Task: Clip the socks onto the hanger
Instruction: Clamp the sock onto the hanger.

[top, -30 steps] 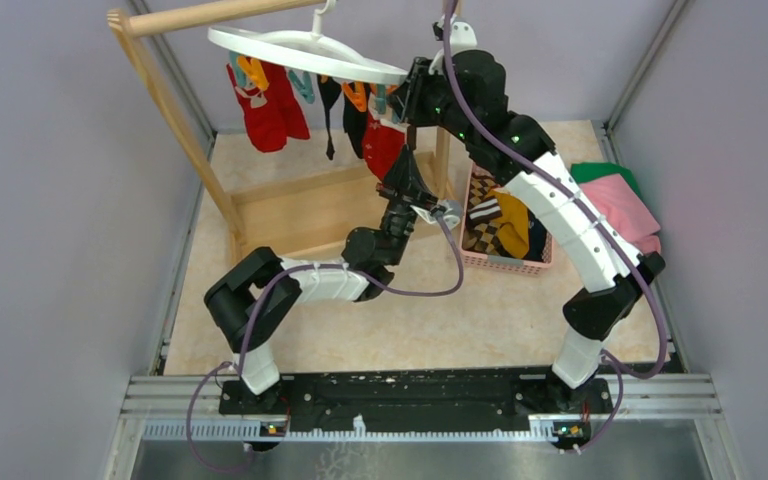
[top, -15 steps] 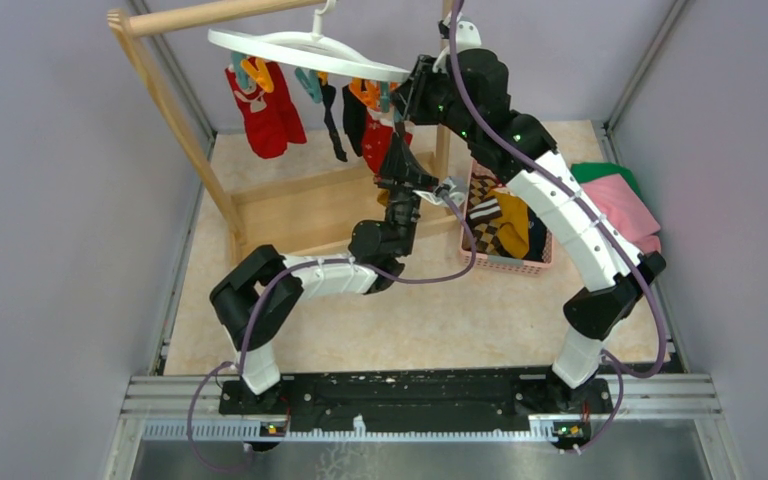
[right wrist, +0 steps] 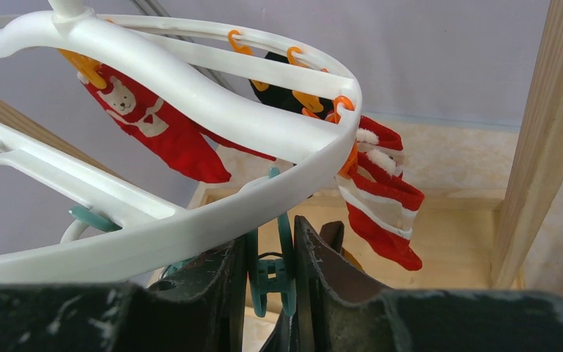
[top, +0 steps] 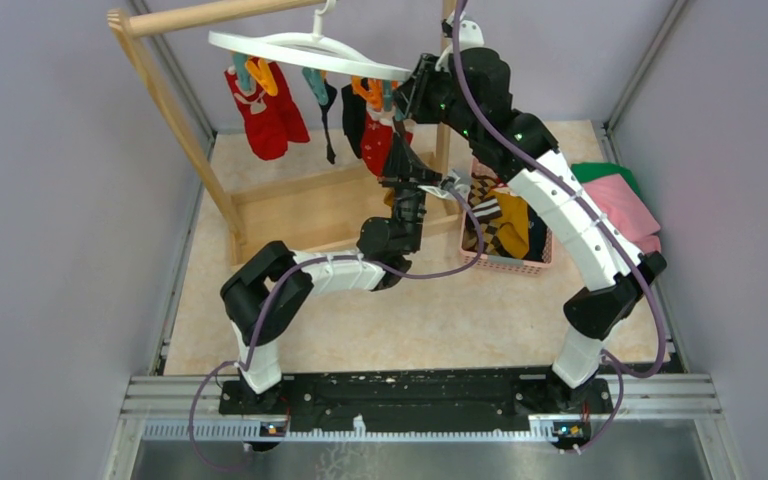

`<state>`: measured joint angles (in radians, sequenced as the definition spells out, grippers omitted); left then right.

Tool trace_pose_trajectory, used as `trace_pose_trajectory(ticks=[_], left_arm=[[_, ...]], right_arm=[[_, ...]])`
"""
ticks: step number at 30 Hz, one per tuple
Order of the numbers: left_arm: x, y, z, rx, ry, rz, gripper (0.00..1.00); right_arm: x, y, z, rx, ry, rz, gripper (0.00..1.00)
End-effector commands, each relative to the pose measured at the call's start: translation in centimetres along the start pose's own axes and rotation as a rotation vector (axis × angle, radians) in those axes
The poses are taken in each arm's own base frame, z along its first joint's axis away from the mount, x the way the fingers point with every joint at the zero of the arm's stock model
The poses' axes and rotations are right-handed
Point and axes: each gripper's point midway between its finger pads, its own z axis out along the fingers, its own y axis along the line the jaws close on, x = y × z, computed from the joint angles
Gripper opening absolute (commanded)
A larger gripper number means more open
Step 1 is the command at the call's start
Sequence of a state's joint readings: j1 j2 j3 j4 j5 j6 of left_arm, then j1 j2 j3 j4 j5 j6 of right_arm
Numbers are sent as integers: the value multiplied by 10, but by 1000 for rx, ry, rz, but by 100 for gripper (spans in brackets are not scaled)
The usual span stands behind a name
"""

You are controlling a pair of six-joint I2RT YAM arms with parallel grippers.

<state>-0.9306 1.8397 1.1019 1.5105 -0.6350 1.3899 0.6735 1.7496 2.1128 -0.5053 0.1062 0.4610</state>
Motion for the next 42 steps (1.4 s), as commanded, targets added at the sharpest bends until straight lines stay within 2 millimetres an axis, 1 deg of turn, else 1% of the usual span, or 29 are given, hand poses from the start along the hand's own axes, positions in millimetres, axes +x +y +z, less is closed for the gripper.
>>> trace_pose_trajectory(ticks=[1,12,22,29,36,42], left_arm=[[-14,68,-1,-262,-30,-216,0],[-30,78,-5,-268,-58,-263,0],[-33,87,-2,-290,-56,-252,0],[-30,93,-2,-297,-43,-230,0],[-31,99,-1,-309,-41,-220,0],[-32,100,-1,-313,-43,-221,0]], right_arm=[[-2,-12,7,44,-10,22,0],[-1,-18,11,66,-11,18,0],[-4,-21,10,77,-20,11,0],[-7,-22,8,78,-28,11,0],[-8,-25,7,89,-31,7,0],[-6,-26,9,94,-29,6,0]])
